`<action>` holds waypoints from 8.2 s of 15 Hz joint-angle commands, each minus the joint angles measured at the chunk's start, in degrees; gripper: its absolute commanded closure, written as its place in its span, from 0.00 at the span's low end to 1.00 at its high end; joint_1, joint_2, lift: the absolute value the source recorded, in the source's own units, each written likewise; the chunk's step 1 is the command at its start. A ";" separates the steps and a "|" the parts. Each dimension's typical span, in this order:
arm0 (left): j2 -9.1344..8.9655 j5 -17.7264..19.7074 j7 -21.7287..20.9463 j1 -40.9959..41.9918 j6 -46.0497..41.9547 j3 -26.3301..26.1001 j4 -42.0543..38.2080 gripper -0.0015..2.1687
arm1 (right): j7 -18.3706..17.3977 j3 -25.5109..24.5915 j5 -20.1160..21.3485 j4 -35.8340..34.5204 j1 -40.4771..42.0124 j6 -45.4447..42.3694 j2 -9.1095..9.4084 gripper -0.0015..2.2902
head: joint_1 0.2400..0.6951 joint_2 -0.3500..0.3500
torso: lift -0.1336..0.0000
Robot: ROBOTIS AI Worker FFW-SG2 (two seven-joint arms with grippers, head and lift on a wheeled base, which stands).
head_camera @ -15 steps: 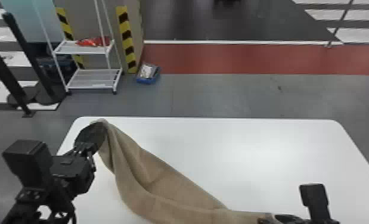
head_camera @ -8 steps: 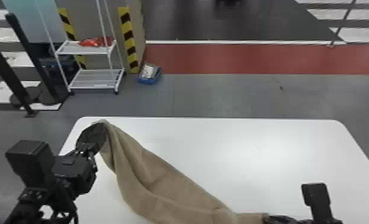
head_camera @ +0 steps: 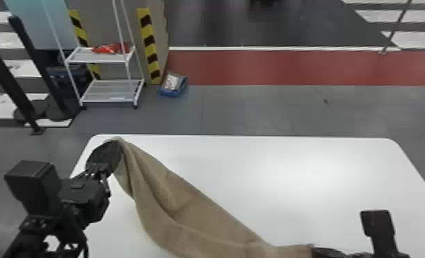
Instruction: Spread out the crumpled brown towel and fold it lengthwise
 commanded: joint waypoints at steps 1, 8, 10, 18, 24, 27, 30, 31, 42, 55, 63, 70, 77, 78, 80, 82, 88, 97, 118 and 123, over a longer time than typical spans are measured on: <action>-0.02 0.31 0.00 0.33 0.97 0.94 -1.14 0.87 | 1.10 -3.39 -1.02 -4.40 1.37 0.03 0.04 0.62 | 1.00 0.53 | 1.00; -0.29 0.05 0.00 2.26 5.54 3.22 -7.56 0.87 | 5.58 -18.51 -10.78 -19.78 4.71 0.20 0.83 0.63 | 1.00 0.44 | 1.00; -0.20 0.05 -0.53 2.70 8.00 3.93 -9.23 0.87 | 5.93 -23.08 -11.92 -22.15 3.39 2.31 0.74 0.63 | 1.00 0.40 | 1.00; -0.02 -0.22 -9.05 3.23 13.97 1.82 -10.63 0.87 | 8.83 -38.46 -16.49 -23.20 -10.14 16.90 -4.00 0.63 | 1.00 0.12 | 1.00; -0.11 5.85 -16.96 4.20 14.68 4.98 -10.28 0.87 | 8.92 -44.79 -20.97 -21.89 -9.53 16.90 -6.29 0.63 | 1.00 0.00 | 1.00; -0.73 10.77 -19.25 4.02 13.27 9.81 -8.79 0.87 | 8.92 -46.46 -20.62 -19.42 -10.94 16.38 -7.96 0.63 | 1.00 0.00 | 1.00; -0.55 6.90 -18.99 3.41 13.97 8.67 -8.17 0.87 | 8.48 -45.84 -17.99 -15.56 -10.50 14.09 -8.75 0.63 | 1.00 0.00 | 1.00; -0.64 2.16 -18.46 2.26 14.68 5.42 -7.21 0.87 | 8.39 -44.96 -17.64 -14.15 -10.14 11.63 -8.31 0.63 | 1.00 0.00 | 1.00; -1.17 0.05 -15.65 -33.24 -0.44 -6.09 31.29 0.87 | 1.98 -24.66 -5.68 8.79 -29.57 -8.23 -8.66 0.63 | 0.99 0.02 | 1.00; 0.24 4.26 -19.95 -34.56 -45.09 -9.43 68.82 0.87 | 7.60 -21.58 -4.19 21.53 -13.04 -50.77 -9.19 0.63 | 0.96 0.18 | 1.00; 1.56 -1.45 -13.71 -30.52 -49.66 -11.19 78.14 0.82 | 8.48 -24.31 -7.53 26.01 -4.78 -60.27 -10.68 0.63 | 1.00 0.11 | 1.00; 3.05 -12.35 -7.03 -26.30 -45.79 -9.43 74.36 0.07 | 9.54 -28.44 -10.43 23.03 -2.94 -56.05 -10.60 0.63 | 1.00 0.04 | 1.00; 3.84 -12.61 -12.31 -19.27 -32.26 -5.13 58.54 0.10 | 9.80 -30.99 -10.34 20.04 -1.44 -51.83 -10.33 0.63 | 1.00 0.04 | 1.00; 3.76 -11.47 -14.24 -18.39 -31.38 -5.04 57.39 0.12 | 9.80 -30.99 -10.08 19.42 -1.36 -51.65 -9.98 0.63 | 1.00 0.04 | 1.00; 3.49 -8.04 -17.84 -18.22 -27.86 -5.04 55.64 0.17 | 9.80 -30.46 -9.64 19.07 -1.27 -51.65 -9.63 0.63 | 1.00 0.01 | 1.00; 3.49 -1.80 -24.61 -21.03 -20.30 -4.60 55.81 0.17 | 9.80 -30.02 -9.46 19.07 -1.18 -51.83 -9.54 0.63 | 1.00 0.00 | 1.00; 3.67 6.81 -33.58 -27.27 0.97 -0.29 55.64 0.17 | 9.63 -28.35 -7.79 19.07 -0.92 -52.71 -8.49 0.63 | 1.00 0.02 | 1.00; 2.00 8.13 -34.63 -29.90 4.83 -1.26 55.99 0.19 | 9.19 -26.42 -6.65 19.77 -2.32 -52.71 -8.93 0.63 | 1.00 0.03 | 1.00; 0.42 8.04 -32.78 -31.14 7.65 -2.05 55.02 0.25 | 9.01 -25.63 -5.95 21.80 -3.29 -52.36 -10.33 0.63 | 1.00 0.00 | 1.00; 0.42 7.25 -32.87 -31.40 7.82 -2.14 55.02 0.26 | 9.01 -25.10 -5.59 21.88 -3.82 -52.00 -10.33 0.63 | 1.00 0.00 | 1.00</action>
